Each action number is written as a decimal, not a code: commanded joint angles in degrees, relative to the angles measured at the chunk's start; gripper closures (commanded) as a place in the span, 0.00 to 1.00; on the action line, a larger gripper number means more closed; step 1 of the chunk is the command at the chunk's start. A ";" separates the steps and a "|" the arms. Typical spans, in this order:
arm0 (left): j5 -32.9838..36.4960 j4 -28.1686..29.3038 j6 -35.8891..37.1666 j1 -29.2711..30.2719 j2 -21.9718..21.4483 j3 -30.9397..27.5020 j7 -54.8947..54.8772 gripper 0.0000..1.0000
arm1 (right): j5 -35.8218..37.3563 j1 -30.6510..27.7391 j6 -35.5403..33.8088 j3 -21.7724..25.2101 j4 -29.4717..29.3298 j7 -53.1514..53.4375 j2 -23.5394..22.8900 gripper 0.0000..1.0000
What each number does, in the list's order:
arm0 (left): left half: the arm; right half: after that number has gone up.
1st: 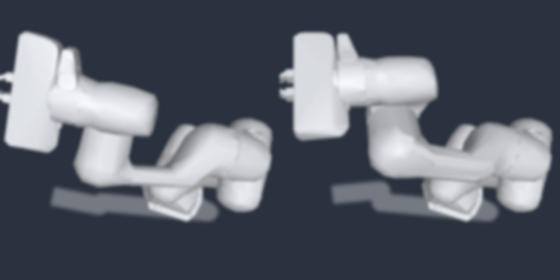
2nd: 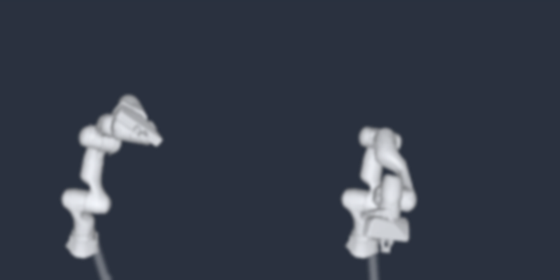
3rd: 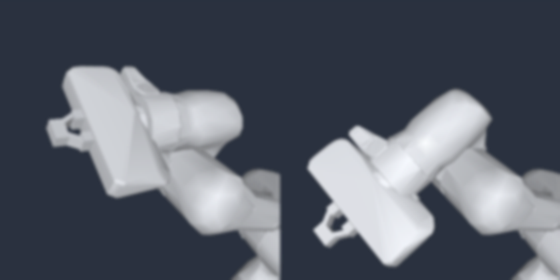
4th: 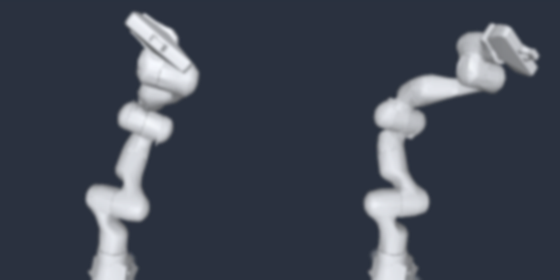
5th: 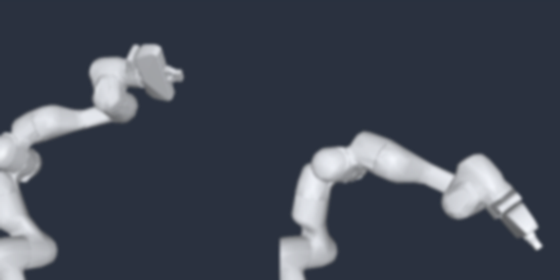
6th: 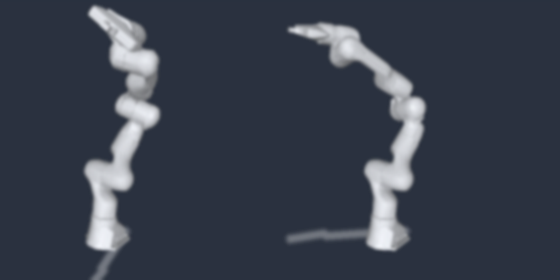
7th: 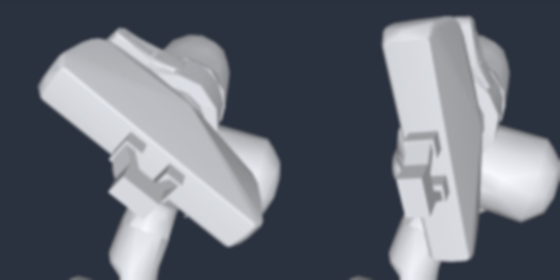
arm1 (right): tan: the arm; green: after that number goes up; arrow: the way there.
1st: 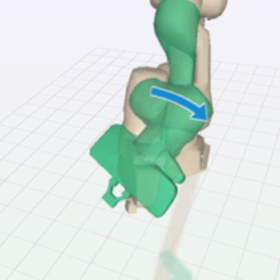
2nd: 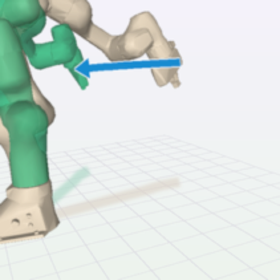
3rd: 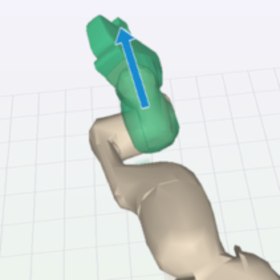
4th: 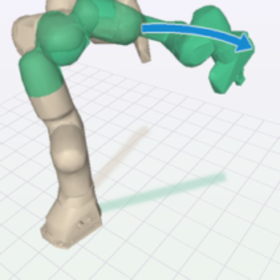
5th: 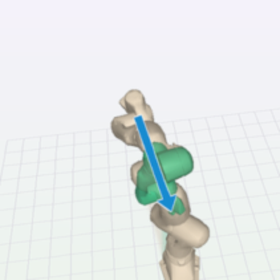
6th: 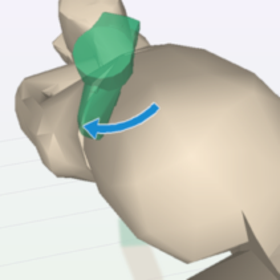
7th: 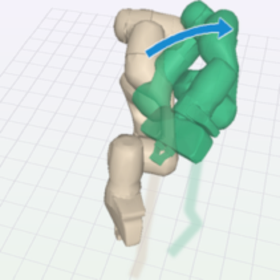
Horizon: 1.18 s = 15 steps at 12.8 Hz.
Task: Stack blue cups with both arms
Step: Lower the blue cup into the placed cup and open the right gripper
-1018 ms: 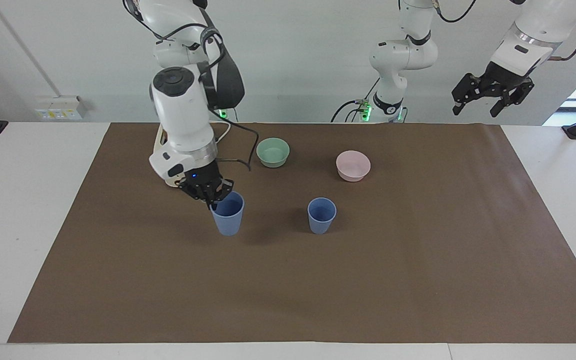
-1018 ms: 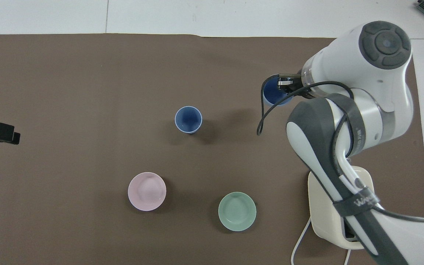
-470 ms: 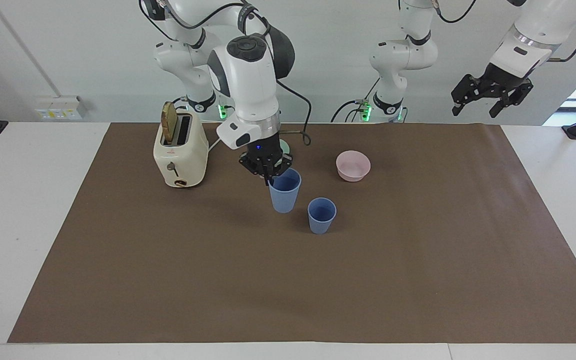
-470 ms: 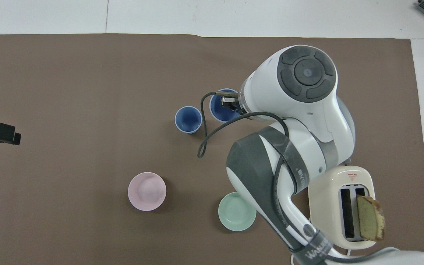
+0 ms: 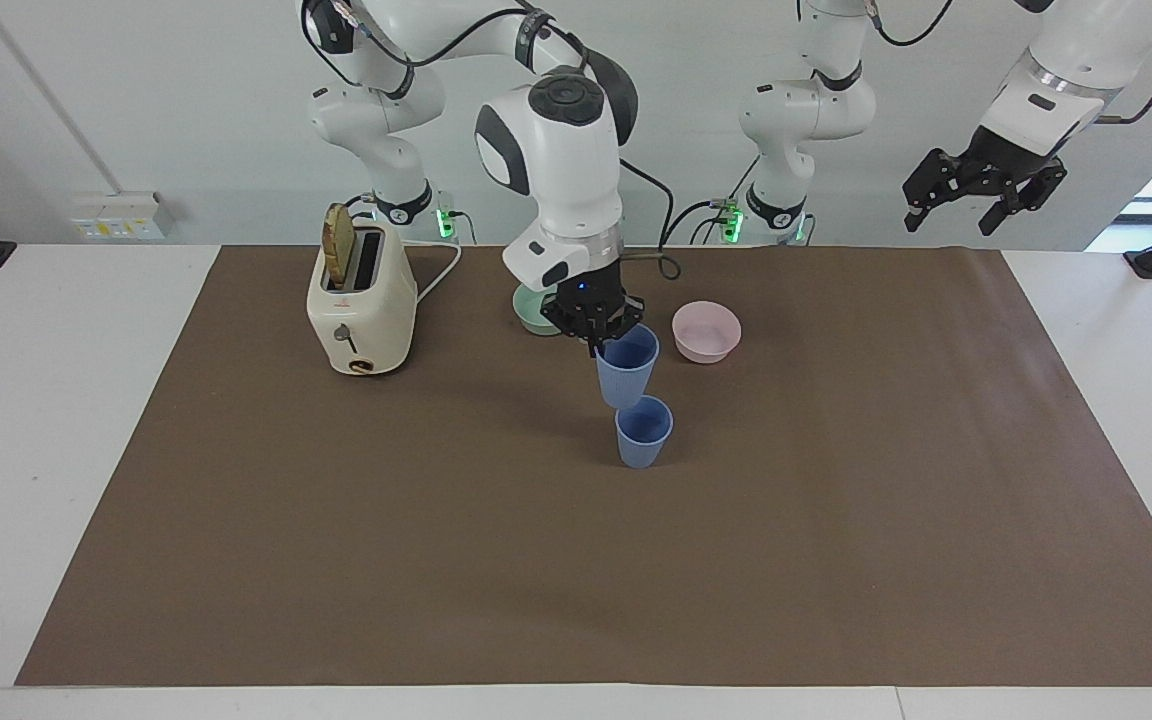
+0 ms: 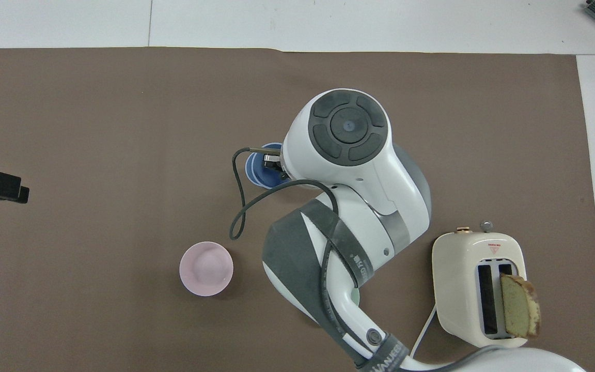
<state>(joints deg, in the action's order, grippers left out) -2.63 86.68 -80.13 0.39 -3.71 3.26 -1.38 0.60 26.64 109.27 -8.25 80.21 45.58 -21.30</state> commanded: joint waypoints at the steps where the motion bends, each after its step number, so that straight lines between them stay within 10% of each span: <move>1: -0.18 0.95 0.50 0.49 -1.13 0.17 0.59 0.00 | -0.86 -0.44 -0.20 -0.01 -4.18 0.74 -3.13 1.00; 15: -0.27 0.95 0.50 0.49 -1.13 0.17 0.59 0.00 | -0.69 0.87 3.32 -0.10 -6.47 0.22 -9.99 1.00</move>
<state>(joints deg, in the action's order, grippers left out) -2.63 86.68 -80.13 0.39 -3.71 3.26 -1.30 0.59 27.62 111.75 -8.24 74.80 45.73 -30.16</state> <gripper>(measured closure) 0.000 0.947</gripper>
